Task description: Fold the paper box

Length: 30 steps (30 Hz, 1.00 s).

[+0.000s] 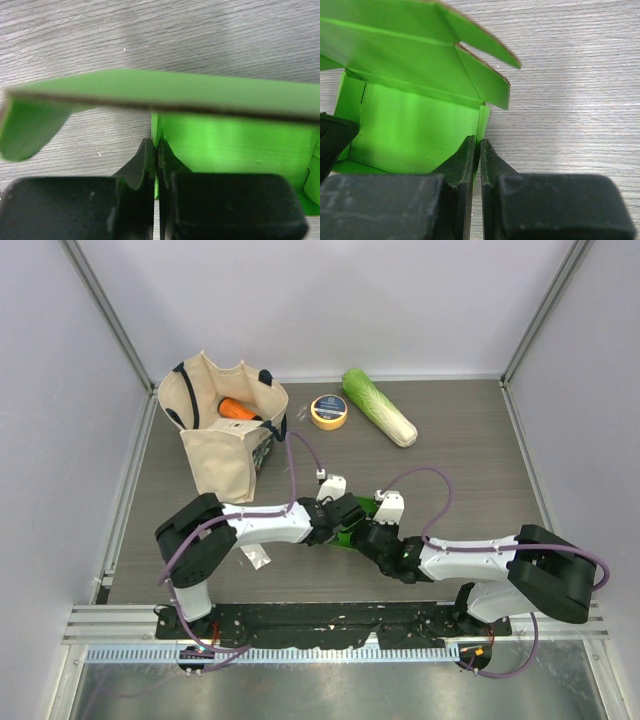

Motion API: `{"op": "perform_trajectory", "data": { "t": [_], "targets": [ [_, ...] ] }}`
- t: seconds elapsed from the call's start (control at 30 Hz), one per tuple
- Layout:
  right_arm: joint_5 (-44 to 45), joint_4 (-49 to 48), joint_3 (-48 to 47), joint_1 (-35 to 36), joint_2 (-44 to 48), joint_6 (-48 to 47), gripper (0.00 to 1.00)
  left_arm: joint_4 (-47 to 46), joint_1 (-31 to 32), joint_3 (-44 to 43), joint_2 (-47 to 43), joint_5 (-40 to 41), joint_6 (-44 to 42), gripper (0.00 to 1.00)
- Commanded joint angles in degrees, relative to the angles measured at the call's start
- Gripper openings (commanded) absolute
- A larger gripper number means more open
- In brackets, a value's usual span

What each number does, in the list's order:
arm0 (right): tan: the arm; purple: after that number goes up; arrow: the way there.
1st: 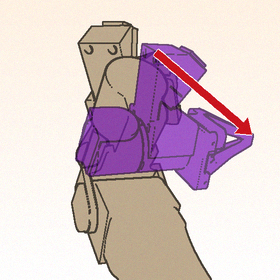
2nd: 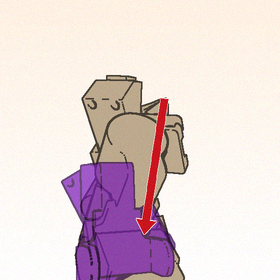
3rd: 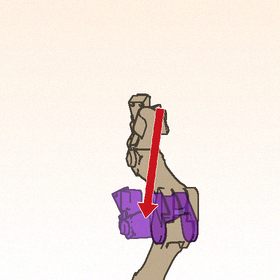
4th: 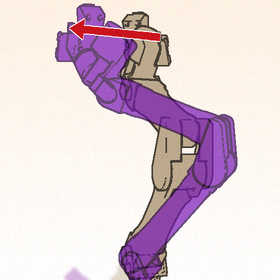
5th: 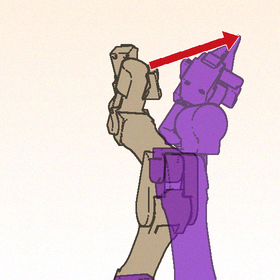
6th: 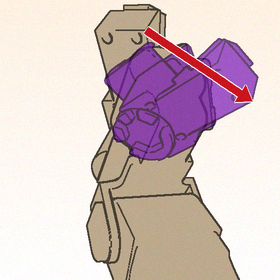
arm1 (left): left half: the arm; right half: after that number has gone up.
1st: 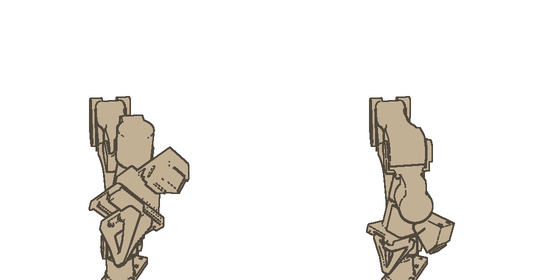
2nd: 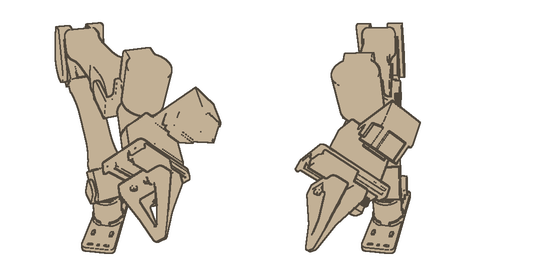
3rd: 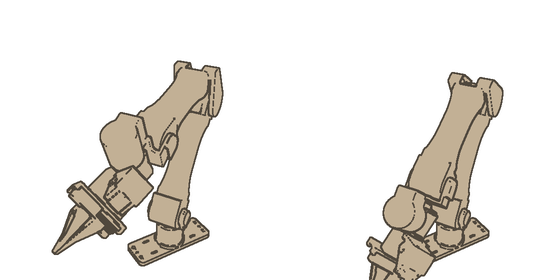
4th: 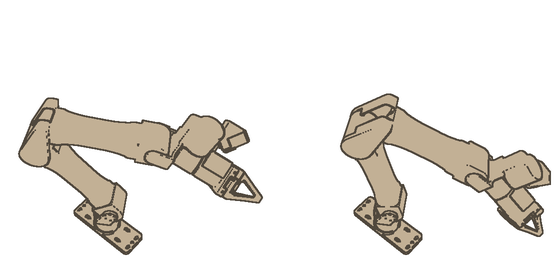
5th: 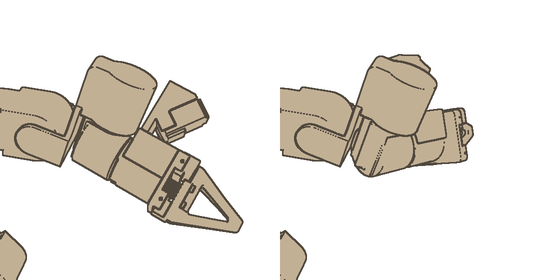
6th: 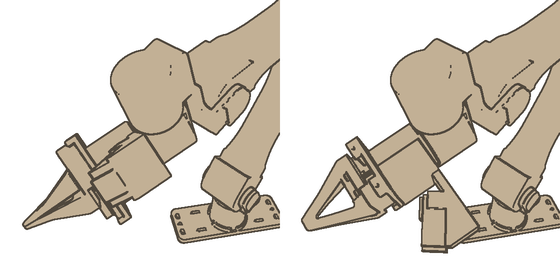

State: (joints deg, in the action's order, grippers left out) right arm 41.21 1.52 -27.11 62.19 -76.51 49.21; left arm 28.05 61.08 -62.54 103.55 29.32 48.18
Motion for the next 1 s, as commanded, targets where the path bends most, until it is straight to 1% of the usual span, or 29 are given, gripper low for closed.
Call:
{"op": "perform_trajectory", "data": {
  "t": [0.0, 0.1, 0.13, 0.17, 0.2, 0.23, 0.27, 0.3, 0.4, 0.53, 0.57, 0.6, 0.63, 0.67, 0.73, 0.77, 0.87, 0.9, 0.97],
  "targets": [
    [-3.77, -0.99, -1.45, 0.56, -0.74, -0.61, 0.01, -0.46, -0.96, 3.22, 4.11, -6.91, -0.81, 0.0],
    [-3.77, -0.9, -1.8, 0.56, -1.88, -0.26, 0.01, 3.75, -0.88, 0.95, 6.66, -3.32, -0.29, 0.0],
    [-3.68, -0.73, -2.24, 0.56, -2.32, -0.17, 0.01, 6.11, -0.27, -0.11, 9.02, 0.87, 1.63, 0.0],
    [-3.33, -0.47, -2.5, 0.56, -2.94, 0.09, 0.01, 8.75, 0.09, -1.51, 10.61, 3.52, 3.04, 0.0],
    [-3.16, -0.12, -2.85, 0.73, -3.81, 0.18, 0.01, 14.34, 0.53, -4.57, 12.28, 5.38, 3.93, 0.0],
    [-2.81, 0.15, -3.21, 0.91, -4.08, 0.53, 0.01, 17.36, 1.49, -6.26, 16.73, 7.05, 5.07, 0.0],
    [-2.54, 0.06, -3.38, 1.17, -4.17, 0.97, 0.01, 19.82, 1.93, -7.67, 18.43, 9.85, 7.25, 0.0],
    [-1.93, -0.02, -3.38, 1.26, -4.26, 1.15, 0.01, 21.5, 2.46, -8.64, 20.01, 10.4, 7.71, 0.0],
    [-1.75, -0.81, -2.6, 1.53, -2.95, 1.68, 0.01, 19.77, 3.43, -8.21, 22.22, 8.65, 7.55, 0.0],
    [-3.15, -9.23, 2.75, 1.61, 1.35, 2.2, 0.01, 16.87, 3.43, -8.12, 23.37, 6.81, 5.44, 0.0],
    [-3.33, -10.38, 3.72, 1.61, 3.63, 1.94, 0.02, 14.86, 3.43, -7.86, 23.28, 5.84, 5.17, 0.0],
    [-3.68, -12.22, 4.6, 1.61, 4.61, 1.94, 0.05, 13.79, 3.43, -7.07, 23.02, 4.1, 4.47, 0.0],
    [-3.25, -12.5, 6.44, 1.7, 6.18, 2.03, 0.1, 13.35, 3.43, -6.8, 22.84, 3.64, 4.46, 0.0],
    [-2.72, -12.51, 7.16, 1.62, 9.16, 2.29, 0.14, 12.47, 3.43, -6.54, 22.75, 3.29, 4.29, 0.0],
    [-1.67, -11.46, 9.17, 1.61, 13.21, 1.07, 0.26, 11.76, 3.43, -5.58, 22.14, 2.85, 3.93, 0.0],
    [-1.31, -10.84, 9.79, 1.61, 17.32, 0.98, 0.28, 11.33, 3.43, -5.05, 21.96, 3.02, 3.76, 0.0],
    [-0.17, -7.59, 12.52, 1.61, 24.89, 0.45, 0.32, 11.23, 3.43, -4.69, 22.4, 2.41, 3.85, 0.0],
    [0.18, -5.41, 13.13, 1.61, 30.05, 0.36, 0.33, 11.23, 3.43, -4.78, 22.75, 2.23, 3.76, 0.0],
    [0.71, -2.59, 14.19, 1.53, 35.7, -0.25, 0.36, 12.54, 3.35, -5.65, 24.07, 2.32, 4.11, 0.0]
  ]
}}
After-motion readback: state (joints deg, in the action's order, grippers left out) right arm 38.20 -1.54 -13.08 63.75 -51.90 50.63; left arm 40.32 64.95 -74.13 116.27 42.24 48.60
